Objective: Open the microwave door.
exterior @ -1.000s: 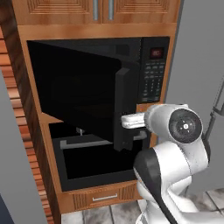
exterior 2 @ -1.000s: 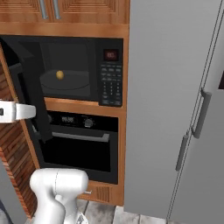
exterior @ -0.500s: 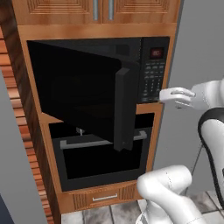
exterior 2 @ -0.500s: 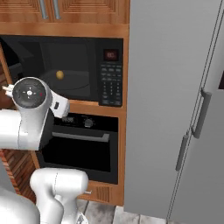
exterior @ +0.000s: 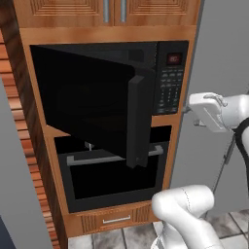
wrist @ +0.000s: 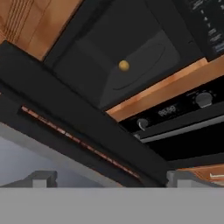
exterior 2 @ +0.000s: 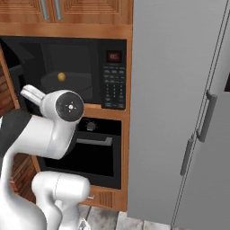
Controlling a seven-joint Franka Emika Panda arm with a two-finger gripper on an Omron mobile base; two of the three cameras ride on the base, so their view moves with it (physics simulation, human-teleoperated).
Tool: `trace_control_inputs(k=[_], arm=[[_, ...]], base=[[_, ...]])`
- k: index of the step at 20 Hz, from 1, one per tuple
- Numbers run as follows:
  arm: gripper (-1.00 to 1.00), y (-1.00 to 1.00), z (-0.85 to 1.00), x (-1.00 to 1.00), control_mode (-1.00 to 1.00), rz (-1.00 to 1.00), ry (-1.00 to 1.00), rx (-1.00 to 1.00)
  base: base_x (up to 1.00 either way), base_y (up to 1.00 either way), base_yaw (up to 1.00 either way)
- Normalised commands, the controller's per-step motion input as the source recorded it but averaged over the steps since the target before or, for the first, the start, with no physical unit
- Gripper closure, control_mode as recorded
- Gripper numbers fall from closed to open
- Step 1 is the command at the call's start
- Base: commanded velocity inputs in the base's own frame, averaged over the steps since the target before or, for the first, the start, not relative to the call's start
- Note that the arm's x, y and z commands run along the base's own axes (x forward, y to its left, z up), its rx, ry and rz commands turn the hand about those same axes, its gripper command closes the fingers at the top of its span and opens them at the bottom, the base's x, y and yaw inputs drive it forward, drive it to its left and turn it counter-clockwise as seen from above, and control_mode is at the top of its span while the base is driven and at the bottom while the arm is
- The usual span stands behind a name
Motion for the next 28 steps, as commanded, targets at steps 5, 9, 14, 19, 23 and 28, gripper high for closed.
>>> trace_control_inputs(k=[5,9,14,19,23,28], arm=[[-1.0,0.0,-0.06,0.24,-1.0,0.11,0.39,0.27],[-1.0,0.0,-0.13,0.4,-1.0,0.01,0.14,0.29],[-1.0,0.14,-0.02,0.61,-1.0,0.0,0.0,0.16],[-1.0,0.23,0.0,0.72,-1.0,0.0,0.06,0.05],[-1.0,0.51,0.0,0.4,-1.0,0.0,0.16,0.0],[-1.0,0.62,0.0,0.13,-1.0,0.04,0.22,0.0]], base=[[0.0,0.0,0.0],[0.0,0.0,0.0],[0.0,0.0,0.0],[0.0,0.0,0.0],[0.0,0.0,0.0],[0.0,0.0,0.0]])
